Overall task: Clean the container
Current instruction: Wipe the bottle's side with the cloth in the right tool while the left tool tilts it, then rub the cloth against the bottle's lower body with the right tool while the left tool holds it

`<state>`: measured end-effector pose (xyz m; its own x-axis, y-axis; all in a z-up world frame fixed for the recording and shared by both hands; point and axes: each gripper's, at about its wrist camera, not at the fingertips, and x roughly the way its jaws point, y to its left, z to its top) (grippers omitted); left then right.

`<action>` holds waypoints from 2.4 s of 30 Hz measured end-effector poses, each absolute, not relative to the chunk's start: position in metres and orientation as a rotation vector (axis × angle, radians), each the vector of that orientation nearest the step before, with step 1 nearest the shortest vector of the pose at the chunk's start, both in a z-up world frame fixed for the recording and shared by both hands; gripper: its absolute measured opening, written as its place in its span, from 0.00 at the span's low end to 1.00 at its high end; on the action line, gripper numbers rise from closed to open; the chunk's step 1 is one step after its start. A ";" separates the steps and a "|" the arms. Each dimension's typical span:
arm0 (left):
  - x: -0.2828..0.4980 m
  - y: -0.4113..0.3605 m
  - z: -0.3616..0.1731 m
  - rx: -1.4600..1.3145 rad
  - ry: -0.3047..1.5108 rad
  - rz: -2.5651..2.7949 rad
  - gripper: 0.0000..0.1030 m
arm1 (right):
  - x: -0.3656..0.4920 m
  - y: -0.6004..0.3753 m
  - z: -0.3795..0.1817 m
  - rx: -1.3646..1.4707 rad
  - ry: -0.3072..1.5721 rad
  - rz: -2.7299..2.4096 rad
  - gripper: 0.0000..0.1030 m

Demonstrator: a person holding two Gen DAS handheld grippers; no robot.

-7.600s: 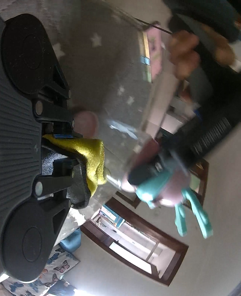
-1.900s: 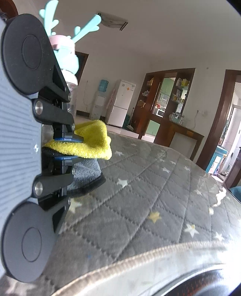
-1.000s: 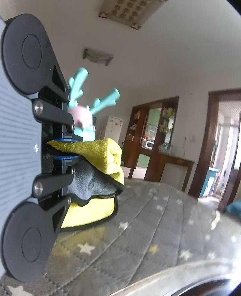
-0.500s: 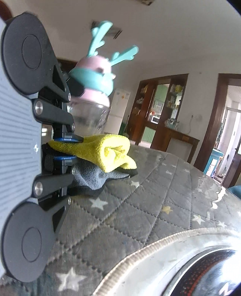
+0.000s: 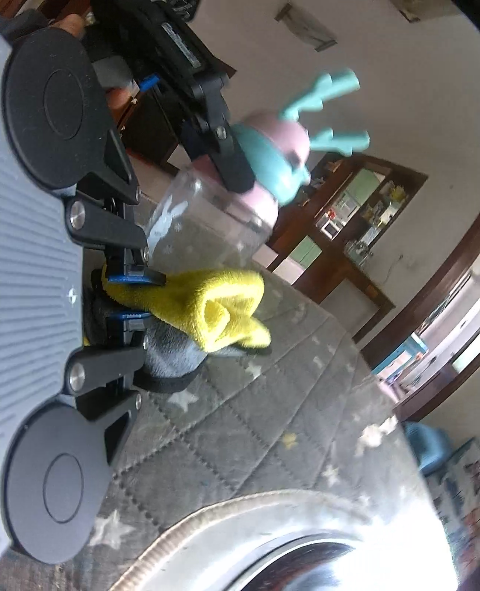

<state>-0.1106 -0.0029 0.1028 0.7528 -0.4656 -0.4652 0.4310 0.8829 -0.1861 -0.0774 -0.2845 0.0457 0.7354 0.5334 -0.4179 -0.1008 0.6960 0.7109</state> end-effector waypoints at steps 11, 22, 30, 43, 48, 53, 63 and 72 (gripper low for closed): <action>-0.098 -0.006 0.109 -0.106 0.570 -0.454 0.70 | -0.098 -0.260 0.096 0.560 0.503 0.494 0.13; -0.098 -0.009 0.106 -0.093 0.574 -0.457 0.70 | -0.100 -0.242 0.093 0.486 0.522 0.517 0.13; -0.099 -0.011 0.107 -0.104 0.573 -0.457 0.70 | -0.093 -0.248 0.074 0.507 0.577 0.473 0.13; -0.097 -0.023 0.113 -0.098 0.606 -0.410 0.70 | -0.103 -0.249 0.057 0.470 0.635 0.382 0.15; -0.089 -0.027 0.118 -0.095 0.636 -0.397 0.70 | -0.112 -0.236 0.079 0.422 0.545 0.457 0.15; -0.081 -0.026 0.120 -0.110 0.654 -0.385 0.70 | -0.113 -0.220 0.102 0.350 0.449 0.511 0.15; -0.085 -0.022 0.116 -0.109 0.639 -0.389 0.70 | -0.113 -0.228 0.070 0.382 0.540 0.470 0.15; -0.092 -0.021 0.112 -0.050 0.605 -0.418 0.70 | -0.133 -0.252 0.058 0.402 0.580 0.390 0.15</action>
